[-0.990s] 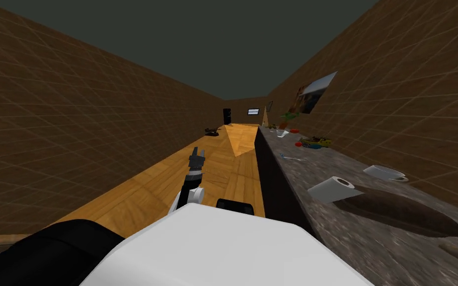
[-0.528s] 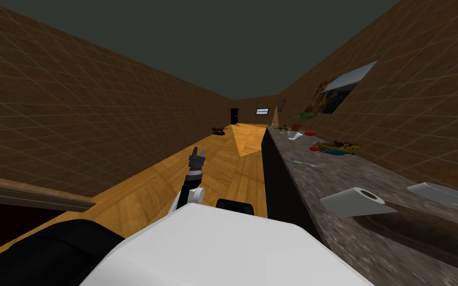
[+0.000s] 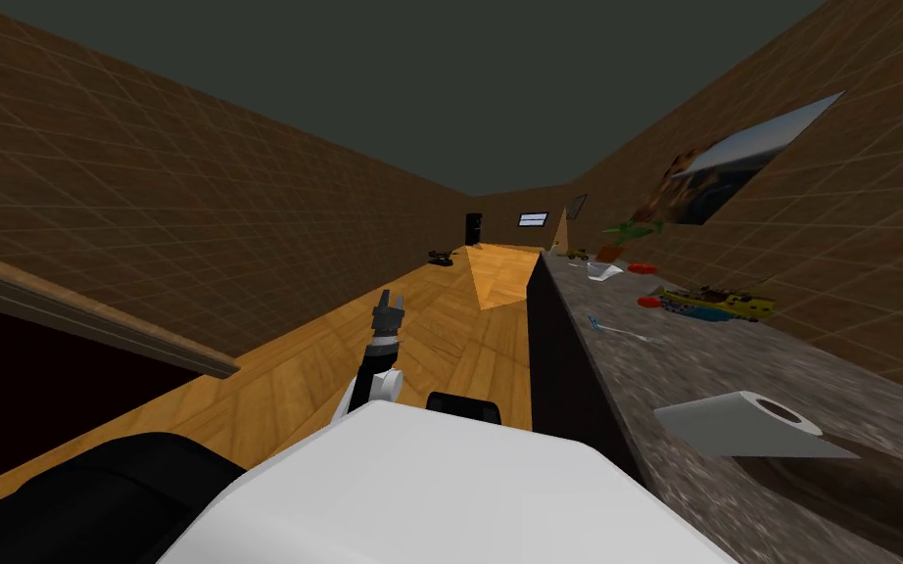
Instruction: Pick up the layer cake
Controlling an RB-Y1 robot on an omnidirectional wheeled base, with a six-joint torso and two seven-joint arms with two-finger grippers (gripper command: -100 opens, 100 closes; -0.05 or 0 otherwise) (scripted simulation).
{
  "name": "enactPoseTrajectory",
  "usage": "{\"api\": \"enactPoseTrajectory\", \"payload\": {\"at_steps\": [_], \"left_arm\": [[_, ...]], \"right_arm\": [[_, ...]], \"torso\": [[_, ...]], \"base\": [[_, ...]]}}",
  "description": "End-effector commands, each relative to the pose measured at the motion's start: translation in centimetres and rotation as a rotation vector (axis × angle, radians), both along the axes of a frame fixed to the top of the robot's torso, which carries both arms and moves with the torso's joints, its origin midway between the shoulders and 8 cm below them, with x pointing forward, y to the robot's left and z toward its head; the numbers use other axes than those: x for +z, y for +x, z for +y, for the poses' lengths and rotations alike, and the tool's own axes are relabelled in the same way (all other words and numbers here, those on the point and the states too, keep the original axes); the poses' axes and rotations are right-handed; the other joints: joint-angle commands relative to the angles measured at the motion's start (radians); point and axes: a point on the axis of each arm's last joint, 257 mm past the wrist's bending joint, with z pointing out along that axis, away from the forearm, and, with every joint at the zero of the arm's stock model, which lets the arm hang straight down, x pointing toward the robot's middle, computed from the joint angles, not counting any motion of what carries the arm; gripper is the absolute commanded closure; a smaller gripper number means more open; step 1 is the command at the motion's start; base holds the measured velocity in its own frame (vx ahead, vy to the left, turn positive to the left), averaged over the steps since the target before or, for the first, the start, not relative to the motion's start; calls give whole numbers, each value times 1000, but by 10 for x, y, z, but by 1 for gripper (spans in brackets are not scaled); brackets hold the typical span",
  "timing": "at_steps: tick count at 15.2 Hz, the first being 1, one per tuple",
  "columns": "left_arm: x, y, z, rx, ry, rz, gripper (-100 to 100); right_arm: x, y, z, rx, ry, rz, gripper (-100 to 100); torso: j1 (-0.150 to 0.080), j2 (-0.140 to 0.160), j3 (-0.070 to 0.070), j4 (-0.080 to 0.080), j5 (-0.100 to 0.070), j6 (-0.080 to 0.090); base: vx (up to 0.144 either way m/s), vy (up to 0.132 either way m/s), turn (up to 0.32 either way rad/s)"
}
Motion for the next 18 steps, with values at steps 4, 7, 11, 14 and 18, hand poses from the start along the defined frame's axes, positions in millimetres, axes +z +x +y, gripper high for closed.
{"api": "enactPoseTrajectory", "payload": {"at_steps": [4, 7, 11, 14, 18], "left_arm": [[0, 0, 0, 0, 0, 0, 0], [0, 0, 0, 0, 0, 0, 0], [0, 0, 0, 0, 0, 0, 0], [0, 0, 0, 0, 0, 0, 0], [0, 0, 0, 0, 0, 0, 0]], "right_arm": [[-13, -5, -8, -18, -5, -2, -100], [-16, -6, -11, -24, -6, -3, -100], [-16, -6, -12, -23, -7, -4, 100], [-9, -3, -6, -12, -4, -2, 100], [-3, -1, -3, -5, -1, 0, 100]], "torso": [[3, -1, 0, 0, 0, 0], [4, -1, 0, 0, 1, 0], [1, -1, -1, -1, 0, 1], [0, -2, -1, -1, 1, 1], [-2, -3, -2, -1, 0, 1]], "base": [[-15, 36, 65], [-14, 40, 48], [-1, 3, 3], [12, -22, -53], [15, -47, -59]]}}
